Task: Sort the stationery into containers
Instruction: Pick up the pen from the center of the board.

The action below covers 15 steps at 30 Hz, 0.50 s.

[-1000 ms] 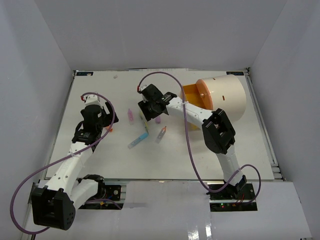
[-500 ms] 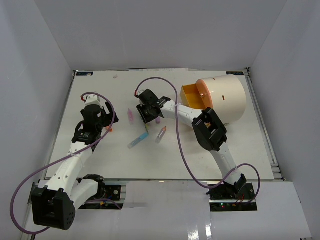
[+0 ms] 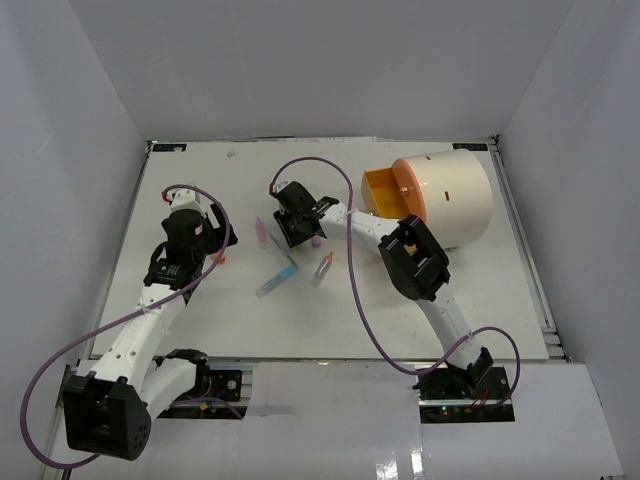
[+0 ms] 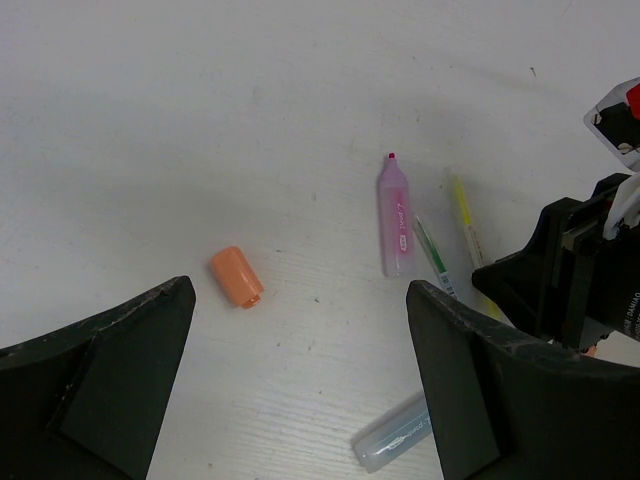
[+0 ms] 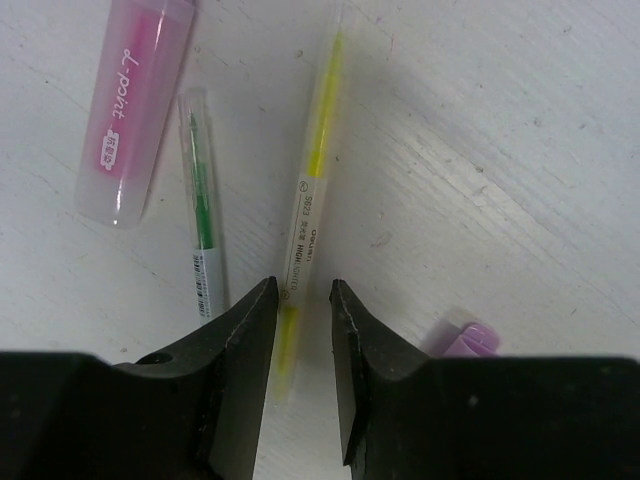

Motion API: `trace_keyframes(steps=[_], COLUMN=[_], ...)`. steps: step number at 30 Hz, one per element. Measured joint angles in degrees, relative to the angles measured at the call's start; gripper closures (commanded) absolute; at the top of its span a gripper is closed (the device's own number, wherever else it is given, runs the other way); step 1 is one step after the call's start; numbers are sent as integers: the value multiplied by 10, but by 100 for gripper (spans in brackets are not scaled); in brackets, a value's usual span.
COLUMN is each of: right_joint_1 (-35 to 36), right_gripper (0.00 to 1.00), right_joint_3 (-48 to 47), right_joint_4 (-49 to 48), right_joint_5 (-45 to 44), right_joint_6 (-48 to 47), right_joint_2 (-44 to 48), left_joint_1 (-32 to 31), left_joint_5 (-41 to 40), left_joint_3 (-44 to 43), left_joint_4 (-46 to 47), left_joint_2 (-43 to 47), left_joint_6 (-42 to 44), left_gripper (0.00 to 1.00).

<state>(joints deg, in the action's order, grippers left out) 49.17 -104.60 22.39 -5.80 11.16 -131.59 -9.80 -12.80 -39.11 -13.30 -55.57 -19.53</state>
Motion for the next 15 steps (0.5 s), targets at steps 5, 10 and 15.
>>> trace_keyframes(steps=[5, 10, 15], right_joint_1=[0, 0, 0], right_gripper=[79, 88, 89], right_joint_3=[0, -4, -21], right_joint_4=[-1, 2, 18], right_joint_5=[-12, -17, -24], right_joint_6=[-2, -9, -16], right_joint_2=[0, 0, 20], left_joint_1=[0, 0, 1], left_joint_5=[0, 2, 2], left_joint_3=[0, 0, 0], left_joint_4=[0, 0, 0], left_joint_2=[0, 0, 0], left_joint_6=[0, 0, 0], left_gripper=[2, 2, 2])
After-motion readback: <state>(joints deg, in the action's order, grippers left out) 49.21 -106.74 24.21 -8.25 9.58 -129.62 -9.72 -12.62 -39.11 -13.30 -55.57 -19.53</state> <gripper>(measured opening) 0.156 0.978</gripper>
